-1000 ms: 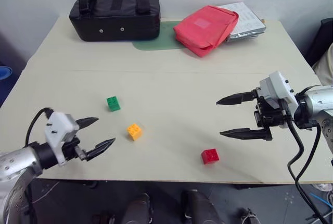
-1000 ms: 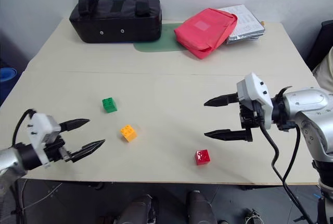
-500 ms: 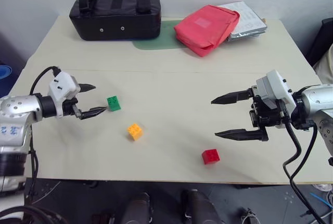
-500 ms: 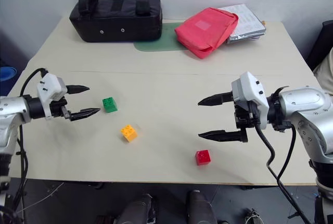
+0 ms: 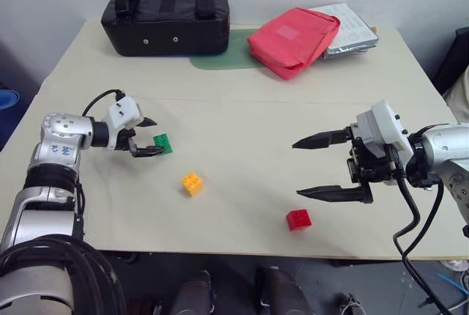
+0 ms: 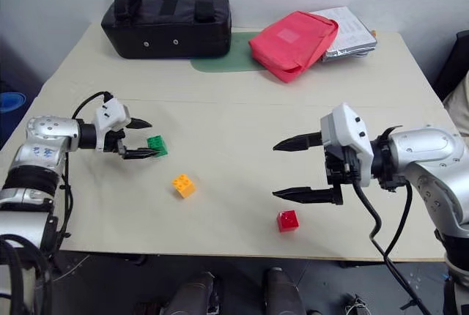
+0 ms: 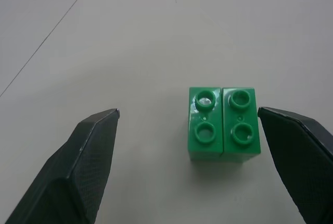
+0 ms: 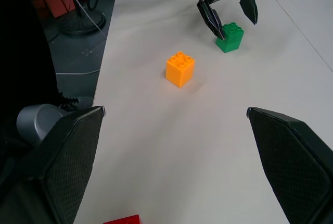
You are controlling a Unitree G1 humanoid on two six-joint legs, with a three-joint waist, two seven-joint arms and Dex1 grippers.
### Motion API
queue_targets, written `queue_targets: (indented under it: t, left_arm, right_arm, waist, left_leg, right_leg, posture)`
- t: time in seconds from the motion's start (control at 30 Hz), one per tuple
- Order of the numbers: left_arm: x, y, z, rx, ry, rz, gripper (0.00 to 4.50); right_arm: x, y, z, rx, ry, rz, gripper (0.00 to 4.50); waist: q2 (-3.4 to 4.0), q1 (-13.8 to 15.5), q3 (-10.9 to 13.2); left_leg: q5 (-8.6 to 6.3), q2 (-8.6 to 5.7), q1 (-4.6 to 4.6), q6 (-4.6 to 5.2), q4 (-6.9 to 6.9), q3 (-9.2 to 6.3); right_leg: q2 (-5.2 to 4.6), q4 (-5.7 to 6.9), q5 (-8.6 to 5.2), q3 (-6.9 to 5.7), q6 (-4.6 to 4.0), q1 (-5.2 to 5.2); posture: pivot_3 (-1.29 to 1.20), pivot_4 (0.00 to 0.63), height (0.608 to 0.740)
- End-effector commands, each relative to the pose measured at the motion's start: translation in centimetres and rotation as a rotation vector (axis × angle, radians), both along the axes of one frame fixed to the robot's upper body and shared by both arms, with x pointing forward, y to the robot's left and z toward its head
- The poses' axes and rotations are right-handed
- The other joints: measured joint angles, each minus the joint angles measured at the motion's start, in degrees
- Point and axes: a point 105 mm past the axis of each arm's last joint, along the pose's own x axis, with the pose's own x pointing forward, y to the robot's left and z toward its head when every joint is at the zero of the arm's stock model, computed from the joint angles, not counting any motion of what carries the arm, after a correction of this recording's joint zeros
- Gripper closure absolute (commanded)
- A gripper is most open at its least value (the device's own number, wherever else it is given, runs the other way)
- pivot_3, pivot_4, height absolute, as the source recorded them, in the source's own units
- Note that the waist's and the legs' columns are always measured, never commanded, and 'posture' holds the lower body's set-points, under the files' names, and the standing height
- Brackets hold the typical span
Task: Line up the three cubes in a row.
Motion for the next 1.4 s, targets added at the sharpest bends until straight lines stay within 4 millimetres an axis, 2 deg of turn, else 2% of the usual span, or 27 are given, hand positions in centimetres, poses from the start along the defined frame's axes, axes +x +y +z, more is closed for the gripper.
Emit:
queue_targets:
  t: [0.03,0.3,0.47,0.53,0.67,0.8,0.87,1.03,1.13,1.3,1.4]
  left_arm:
    - [-0.1,0.0,-0.2,0.044,0.011,-0.029,0.60]
    - [0.0,0.3,-0.4,0.048,0.022,-0.022,3.02]
    - [-0.5,0.0,0.7,0.003,0.022,-0.063,3.01]
    - [-0.7,-0.7,1.9,-0.013,0.006,-0.107,3.01]
    - [-2.4,-4.4,4.6,-0.058,-0.007,-0.262,3.01]
    - [-4.8,-10.0,5.9,-0.050,-0.022,-0.338,3.01]
    - [-6.9,-12.8,5.4,-0.030,0.001,-0.383,3.01]
    - [-10.2,-16.7,3.0,-0.013,0.057,-0.378,3.01]
    - [-11.8,-17.4,0.3,0.050,0.077,-0.396,3.01]
    - [-13.6,-18.5,-1.2,0.070,0.074,-0.491,3.01]
    - [-13.6,-19.0,-1.7,0.071,0.081,-0.508,3.01]
  right_arm:
    - [-0.5,0.2,1.1,0.017,-0.057,0.007,0.00]
    - [-0.3,0.3,1.1,0.018,-0.065,-0.004,0.00]
    - [-0.1,0.3,1.0,0.015,-0.075,-0.010,0.00]
    - [-0.1,0.1,0.8,0.006,-0.075,-0.014,0.00]
    - [-0.3,-0.5,-0.1,-0.028,-0.053,-0.021,0.00]
    - [-1.0,-1.3,-1.2,-0.058,-0.009,-0.024,0.00]
    - [-1.4,-1.4,-1.6,-0.059,0.010,-0.026,0.00]
    - [-2.1,-1.4,-2.2,-0.069,0.041,-0.018,0.00]
    - [-2.7,-1.5,-2.9,-0.096,0.057,-0.009,0.00]
    - [-3.4,-2.0,-4.1,-0.152,0.078,0.012,0.00]
    - [-3.1,-2.3,-4.3,-0.162,0.070,-0.003,0.00]
  waist:
    - [0.00,-0.08,0.00]
    - [-0.02,-0.09,0.01]
    - [-0.02,-0.09,0.01]
    - [-0.03,-0.09,0.01]
    - [-0.03,0.05,0.01]
    - [-0.03,0.08,0.01]
    - [-0.03,0.02,0.01]
    - [-0.03,-0.26,0.01]
    - [-0.03,-0.15,0.01]
    - [-0.03,0.28,0.01]
    - [-0.03,0.43,0.01]
  left_leg:
    - [-0.01,0.00,-0.02,0.01,0.02,0.00]
    - [-0.01,0.01,-0.05,0.02,0.05,0.00]
    - [-0.02,0.01,-0.06,0.03,0.06,0.00]
    - [-0.02,0.01,-0.06,0.03,0.06,0.00]
    - [-0.02,0.00,-0.14,0.03,0.09,-0.07]
    - [-0.03,-0.02,-0.16,0.06,0.09,-0.13]
    - [-0.03,-0.02,-0.16,0.06,0.12,-0.16]
    - [-0.02,0.01,-0.02,0.04,0.09,-0.12]
    - [-0.01,0.03,0.10,0.02,0.04,-0.11]
    - [-0.03,0.00,0.12,0.05,0.06,-0.13]
    - [-0.04,-0.03,0.13,0.07,0.07,-0.13]
  right_leg:
    - [0.00,0.00,0.00,0.00,0.01,0.00]
    - [-0.02,-0.01,0.02,0.01,0.03,-0.02]
    - [-0.02,-0.01,0.02,0.00,0.04,-0.02]
    - [-0.02,-0.01,0.02,0.00,0.04,-0.02]
    - [-0.04,-0.03,0.02,-0.01,0.04,-0.02]
    - [-0.08,-0.09,0.06,0.09,0.10,0.01]
    - [-0.06,-0.15,0.08,0.14,0.15,0.05]
    - [0.06,-0.08,0.08,0.27,0.15,0.11]
    - [0.10,-0.05,0.08,0.34,0.15,0.15]
    - [0.06,-0.17,0.08,0.34,0.15,0.22]
    - [0.02,-0.26,0.08,0.34,0.15,0.25]
  posture:
    - [0.00,0.150,0.740]
    - [0.00,0.150,0.740]
    - [0.00,0.150,0.740]
    - [0.00,0.150,0.740]
    - [0.00,0.150,0.740]
    - [0.00,0.150,0.740]
    - [0.00,0.150,0.740]
    - [0.00,0.150,0.740]
    - [0.00,0.150,0.740]
    - [0.00,0.150,0.740]
    - [0.00,0.150,0.740]
